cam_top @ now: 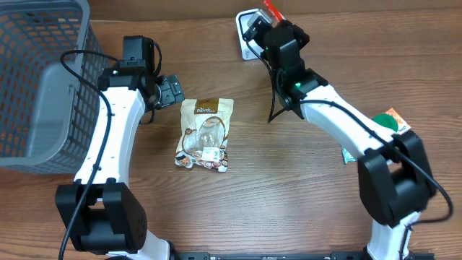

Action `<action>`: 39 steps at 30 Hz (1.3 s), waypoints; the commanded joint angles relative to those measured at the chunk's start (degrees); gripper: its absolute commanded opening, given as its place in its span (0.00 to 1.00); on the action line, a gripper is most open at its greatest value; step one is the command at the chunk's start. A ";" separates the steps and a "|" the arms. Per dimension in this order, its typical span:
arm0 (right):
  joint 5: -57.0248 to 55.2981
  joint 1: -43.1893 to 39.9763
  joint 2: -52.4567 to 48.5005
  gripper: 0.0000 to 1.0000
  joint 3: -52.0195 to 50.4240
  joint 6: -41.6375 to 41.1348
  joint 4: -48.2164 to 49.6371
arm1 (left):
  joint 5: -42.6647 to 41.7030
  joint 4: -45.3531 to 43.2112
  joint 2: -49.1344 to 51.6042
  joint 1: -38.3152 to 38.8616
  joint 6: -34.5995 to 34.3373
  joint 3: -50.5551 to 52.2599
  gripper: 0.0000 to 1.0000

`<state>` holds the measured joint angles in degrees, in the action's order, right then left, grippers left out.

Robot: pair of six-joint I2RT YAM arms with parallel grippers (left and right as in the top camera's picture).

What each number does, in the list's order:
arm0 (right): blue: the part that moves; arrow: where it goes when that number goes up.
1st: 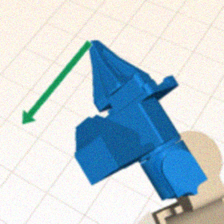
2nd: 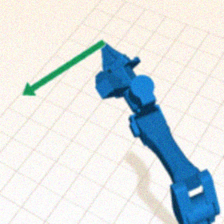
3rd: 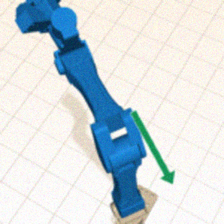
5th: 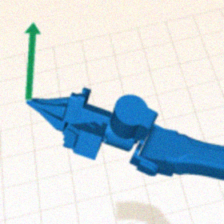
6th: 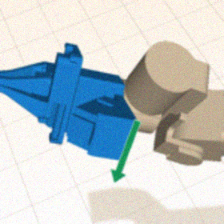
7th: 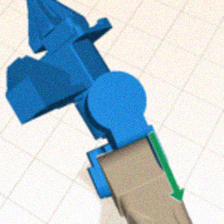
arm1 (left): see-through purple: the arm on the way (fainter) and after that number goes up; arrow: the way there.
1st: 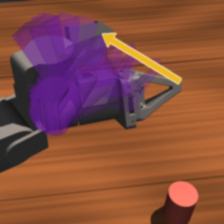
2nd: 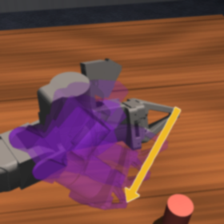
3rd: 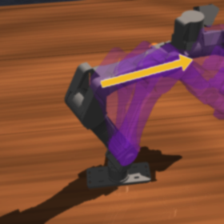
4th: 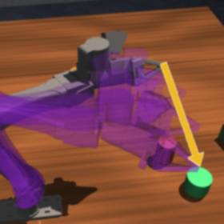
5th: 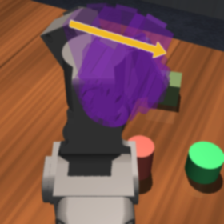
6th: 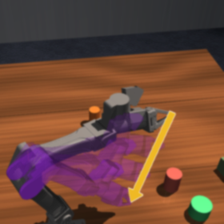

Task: Scan the item barcode
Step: 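Hold the red stick in front of the scanner window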

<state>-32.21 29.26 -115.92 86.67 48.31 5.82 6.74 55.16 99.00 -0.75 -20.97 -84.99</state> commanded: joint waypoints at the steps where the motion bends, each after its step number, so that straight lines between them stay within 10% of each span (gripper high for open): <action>1: 1.18 -0.15 -4.04 0.04 1.16 6.43 4.00 | 0.90 0.04 0.00 0.02 0.42 -0.66 1.00; 15: -7.15 -1.95 -18.86 0.03 1.16 23.10 25.35 | 0.90 0.07 0.00 0.02 0.42 -0.66 0.99; 39: -6.56 -2.01 -20.63 0.04 1.16 29.99 23.02 | 0.90 0.04 0.00 0.02 0.42 -0.66 1.00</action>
<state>-38.94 27.14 -136.46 86.74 77.91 29.32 6.76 55.31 99.00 -0.75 -20.97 -85.01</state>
